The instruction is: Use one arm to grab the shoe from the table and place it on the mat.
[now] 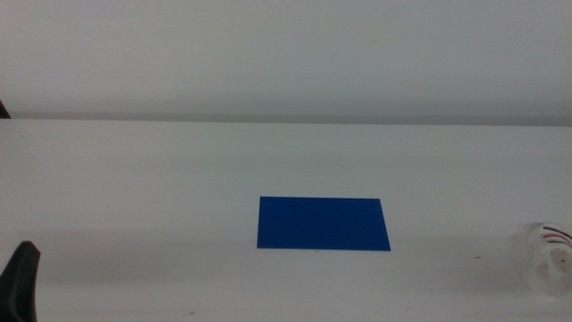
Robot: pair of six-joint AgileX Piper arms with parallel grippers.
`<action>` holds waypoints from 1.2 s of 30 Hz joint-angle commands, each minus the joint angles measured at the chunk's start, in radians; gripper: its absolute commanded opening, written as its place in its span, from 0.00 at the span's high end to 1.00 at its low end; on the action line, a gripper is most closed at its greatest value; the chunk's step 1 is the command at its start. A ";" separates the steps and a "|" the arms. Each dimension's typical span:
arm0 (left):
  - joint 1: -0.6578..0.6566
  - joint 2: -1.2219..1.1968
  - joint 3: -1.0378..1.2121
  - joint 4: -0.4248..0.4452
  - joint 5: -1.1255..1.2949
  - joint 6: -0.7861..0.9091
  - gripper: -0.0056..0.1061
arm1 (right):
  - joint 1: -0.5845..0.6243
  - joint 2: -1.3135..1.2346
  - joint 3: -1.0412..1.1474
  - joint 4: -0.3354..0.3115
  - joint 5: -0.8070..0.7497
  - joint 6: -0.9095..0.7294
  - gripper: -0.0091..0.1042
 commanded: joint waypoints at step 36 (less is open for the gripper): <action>-0.004 -0.041 0.043 0.000 -0.012 -0.006 0.11 | -0.070 1.026 -0.934 -0.145 1.119 0.153 0.10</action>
